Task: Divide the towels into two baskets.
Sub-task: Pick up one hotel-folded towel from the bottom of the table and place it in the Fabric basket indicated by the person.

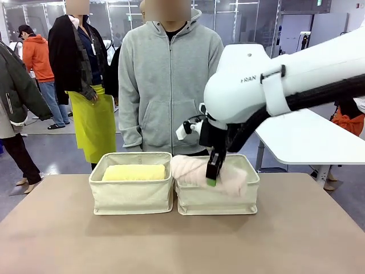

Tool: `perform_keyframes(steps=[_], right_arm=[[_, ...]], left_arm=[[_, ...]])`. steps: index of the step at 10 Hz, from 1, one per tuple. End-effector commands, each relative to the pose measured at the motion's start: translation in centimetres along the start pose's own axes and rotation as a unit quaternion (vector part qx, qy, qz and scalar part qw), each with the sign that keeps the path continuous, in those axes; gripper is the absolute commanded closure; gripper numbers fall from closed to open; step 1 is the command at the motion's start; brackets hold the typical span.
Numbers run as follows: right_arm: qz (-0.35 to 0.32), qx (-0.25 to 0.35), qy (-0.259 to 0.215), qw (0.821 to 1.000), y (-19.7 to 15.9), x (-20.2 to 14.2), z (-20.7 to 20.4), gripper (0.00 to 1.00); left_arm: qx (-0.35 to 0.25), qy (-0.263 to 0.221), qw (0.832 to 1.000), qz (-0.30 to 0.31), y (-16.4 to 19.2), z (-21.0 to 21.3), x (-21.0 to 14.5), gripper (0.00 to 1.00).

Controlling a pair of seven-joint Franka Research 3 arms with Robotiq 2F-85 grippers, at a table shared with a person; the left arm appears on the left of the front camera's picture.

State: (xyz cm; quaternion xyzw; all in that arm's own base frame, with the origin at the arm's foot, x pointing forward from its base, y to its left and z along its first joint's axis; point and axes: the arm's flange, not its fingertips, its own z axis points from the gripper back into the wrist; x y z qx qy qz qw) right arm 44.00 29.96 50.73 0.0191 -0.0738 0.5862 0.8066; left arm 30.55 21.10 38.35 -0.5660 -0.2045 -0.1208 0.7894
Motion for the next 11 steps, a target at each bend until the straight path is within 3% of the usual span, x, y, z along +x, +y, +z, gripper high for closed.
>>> perform_keyframes(steps=[1, 3, 4, 6, 10, 11], right_arm=[[0.097, -0.014, 0.016, 0.995, -8.2, 2.8, -0.3, 0.63], [0.13, -0.006, 0.03, 0.991, -14.7, 3.6, -2.5, 0.63], [0.137, -0.007, 0.038, 0.99, -15.9, 3.6, -3.3, 0.63], [0.169, -0.008, 0.07, 0.983, -17.2, 3.5, -5.7, 0.63], [0.167, -0.023, 0.063, 0.984, -17.6, 3.8, -6.0, 0.63], [0.161, -0.009, 0.065, 0.985, -17.8, 3.5, -7.8, 0.63]], left_arm=[[-0.005, -0.004, 1.0, 0.003, -0.4, 0.2, -0.1, 0.0], [-0.005, -0.004, 1.0, 0.003, -0.4, 0.2, -0.1, 0.0], [-0.005, -0.004, 1.0, 0.003, -0.4, 0.2, -0.1, 0.0], [-0.005, -0.004, 1.0, 0.003, -0.4, 0.2, -0.1, 0.0], [-0.005, -0.004, 1.0, 0.003, -0.4, 0.2, -0.1, 0.0], [-0.005, -0.004, 1.0, 0.003, -0.4, 0.2, -0.1, 0.0]])
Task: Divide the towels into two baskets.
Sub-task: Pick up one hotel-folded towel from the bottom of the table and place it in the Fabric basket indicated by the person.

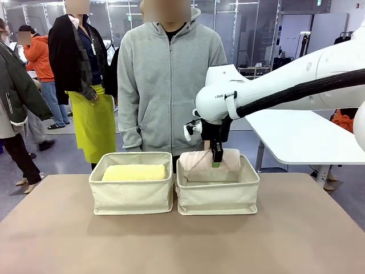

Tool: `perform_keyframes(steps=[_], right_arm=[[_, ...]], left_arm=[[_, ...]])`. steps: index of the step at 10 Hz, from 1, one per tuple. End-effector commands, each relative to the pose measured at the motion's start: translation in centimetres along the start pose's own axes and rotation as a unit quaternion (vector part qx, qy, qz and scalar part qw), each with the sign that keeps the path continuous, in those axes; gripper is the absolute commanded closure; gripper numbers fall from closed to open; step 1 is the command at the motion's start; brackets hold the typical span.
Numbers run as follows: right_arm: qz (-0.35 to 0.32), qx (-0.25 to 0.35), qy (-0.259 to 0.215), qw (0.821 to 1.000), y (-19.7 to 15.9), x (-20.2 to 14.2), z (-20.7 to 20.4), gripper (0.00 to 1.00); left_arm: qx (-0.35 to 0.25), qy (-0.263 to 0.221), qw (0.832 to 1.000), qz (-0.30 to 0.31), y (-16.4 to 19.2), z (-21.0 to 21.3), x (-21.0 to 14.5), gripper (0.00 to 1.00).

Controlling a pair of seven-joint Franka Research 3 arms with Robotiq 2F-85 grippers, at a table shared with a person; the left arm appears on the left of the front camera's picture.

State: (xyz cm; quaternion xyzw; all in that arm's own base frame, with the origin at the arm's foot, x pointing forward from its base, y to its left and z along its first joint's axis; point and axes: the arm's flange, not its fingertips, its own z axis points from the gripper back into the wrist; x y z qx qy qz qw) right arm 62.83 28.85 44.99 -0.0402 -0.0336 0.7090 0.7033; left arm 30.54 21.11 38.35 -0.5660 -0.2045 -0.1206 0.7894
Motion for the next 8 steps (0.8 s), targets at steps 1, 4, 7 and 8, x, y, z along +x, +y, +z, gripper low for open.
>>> perform_keyframes(steps=[1, 4, 7, 8], right_arm=[[-0.002, 0.005, 0.002, 1.0, 0.1, -0.2, -0.5, 0.63], [0.001, 0.008, -0.014, 1.0, -1.0, -0.4, -1.4, 0.63], [0.003, 0.036, -0.028, 0.999, -1.7, -0.6, -2.7, 0.0], [0.004, 0.04, -0.019, 0.999, -1.5, -0.5, -2.8, 0.0]], left_arm=[[-0.005, -0.004, 1.0, 0.003, -0.4, 0.2, -0.1, 0.0], [-0.005, -0.004, 1.0, 0.003, -0.4, 0.2, -0.1, 0.0], [-0.005, -0.004, 1.0, 0.003, -0.4, 0.2, -0.1, 0.0], [-0.005, -0.004, 1.0, 0.003, -0.4, 0.2, -0.1, 0.0]])
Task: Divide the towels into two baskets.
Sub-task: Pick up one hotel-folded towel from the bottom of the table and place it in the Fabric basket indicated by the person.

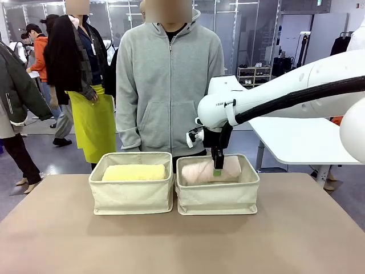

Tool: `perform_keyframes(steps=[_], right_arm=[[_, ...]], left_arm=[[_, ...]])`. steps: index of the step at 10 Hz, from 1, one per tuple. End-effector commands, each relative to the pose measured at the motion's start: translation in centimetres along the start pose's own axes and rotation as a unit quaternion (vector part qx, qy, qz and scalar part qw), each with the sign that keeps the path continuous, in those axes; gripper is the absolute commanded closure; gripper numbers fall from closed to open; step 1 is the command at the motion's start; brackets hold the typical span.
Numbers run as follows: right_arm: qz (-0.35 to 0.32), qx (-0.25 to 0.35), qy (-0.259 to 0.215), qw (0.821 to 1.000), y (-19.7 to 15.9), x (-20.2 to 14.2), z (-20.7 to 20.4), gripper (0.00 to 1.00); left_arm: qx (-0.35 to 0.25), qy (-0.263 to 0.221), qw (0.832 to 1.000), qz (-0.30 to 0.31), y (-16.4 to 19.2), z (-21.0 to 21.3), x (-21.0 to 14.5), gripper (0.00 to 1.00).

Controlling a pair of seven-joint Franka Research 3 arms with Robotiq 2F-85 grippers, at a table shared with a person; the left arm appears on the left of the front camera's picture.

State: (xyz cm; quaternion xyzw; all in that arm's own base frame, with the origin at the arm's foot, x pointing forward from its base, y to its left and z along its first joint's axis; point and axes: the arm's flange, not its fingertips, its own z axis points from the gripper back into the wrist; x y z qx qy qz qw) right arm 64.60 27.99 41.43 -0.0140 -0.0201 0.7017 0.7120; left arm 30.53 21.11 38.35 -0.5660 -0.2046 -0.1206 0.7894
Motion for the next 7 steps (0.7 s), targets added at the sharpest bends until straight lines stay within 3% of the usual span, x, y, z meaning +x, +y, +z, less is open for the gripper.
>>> perform_keyframes(steps=[1, 7], right_arm=[[0.013, 0.01, -0.001, 1.0, 0.01, 0.27, 0.87, 0.0], [0.0, 0.005, -0.001, 1.0, 0.04, 0.23, 0.61, 0.0]], left_arm=[[-0.005, -0.004, 1.0, 0.003, -0.39, 0.21, -0.06, 0.0], [-0.005, -0.004, 1.0, 0.003, -0.39, 0.21, -0.06, 0.0]])
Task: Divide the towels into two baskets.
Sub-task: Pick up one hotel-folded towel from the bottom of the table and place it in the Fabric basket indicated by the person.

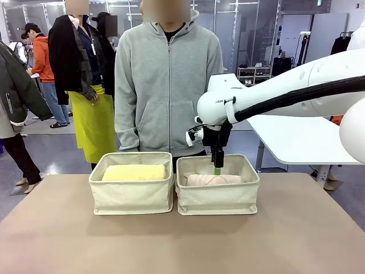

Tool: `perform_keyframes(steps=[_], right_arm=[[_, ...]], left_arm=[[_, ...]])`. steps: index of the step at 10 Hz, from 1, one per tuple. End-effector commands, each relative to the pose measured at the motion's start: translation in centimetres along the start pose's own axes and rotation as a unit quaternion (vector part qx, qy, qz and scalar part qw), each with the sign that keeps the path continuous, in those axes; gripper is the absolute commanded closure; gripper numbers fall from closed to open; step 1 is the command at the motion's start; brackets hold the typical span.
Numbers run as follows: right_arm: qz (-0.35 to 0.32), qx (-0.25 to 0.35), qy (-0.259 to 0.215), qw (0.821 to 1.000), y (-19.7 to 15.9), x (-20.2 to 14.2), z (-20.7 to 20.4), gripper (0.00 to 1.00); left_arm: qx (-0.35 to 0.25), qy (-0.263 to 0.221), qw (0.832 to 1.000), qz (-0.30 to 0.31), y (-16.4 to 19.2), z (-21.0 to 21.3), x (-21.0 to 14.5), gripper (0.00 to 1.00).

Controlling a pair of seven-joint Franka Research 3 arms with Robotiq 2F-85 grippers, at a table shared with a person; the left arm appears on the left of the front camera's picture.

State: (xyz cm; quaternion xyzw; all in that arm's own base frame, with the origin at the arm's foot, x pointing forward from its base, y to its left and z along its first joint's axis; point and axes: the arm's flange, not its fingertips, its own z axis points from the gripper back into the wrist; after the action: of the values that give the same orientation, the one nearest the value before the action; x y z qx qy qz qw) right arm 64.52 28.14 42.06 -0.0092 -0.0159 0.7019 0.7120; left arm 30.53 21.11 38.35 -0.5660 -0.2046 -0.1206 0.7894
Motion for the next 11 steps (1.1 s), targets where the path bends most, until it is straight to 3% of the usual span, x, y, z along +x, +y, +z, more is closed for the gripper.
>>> perform_keyframes(steps=[1, 9, 11], right_arm=[[0.0, -0.002, -0.001, 1.0, 0.0, 0.1, 0.0, 0.0], [0.0, 0.0, 0.0, 1.0, 0.0, 0.0, 0.0, 0.0], [-0.027, 0.028, -0.041, 0.998, 1.2, -1.8, 0.4, 0.0]], left_arm=[[-0.005, -0.004, 1.0, 0.003, -0.4, 0.2, -0.1, 0.0], [-0.005, -0.004, 1.0, 0.003, -0.4, 0.2, -0.1, 0.0], [-0.005, -0.004, 1.0, 0.003, -0.4, 0.2, -0.1, 0.0]])
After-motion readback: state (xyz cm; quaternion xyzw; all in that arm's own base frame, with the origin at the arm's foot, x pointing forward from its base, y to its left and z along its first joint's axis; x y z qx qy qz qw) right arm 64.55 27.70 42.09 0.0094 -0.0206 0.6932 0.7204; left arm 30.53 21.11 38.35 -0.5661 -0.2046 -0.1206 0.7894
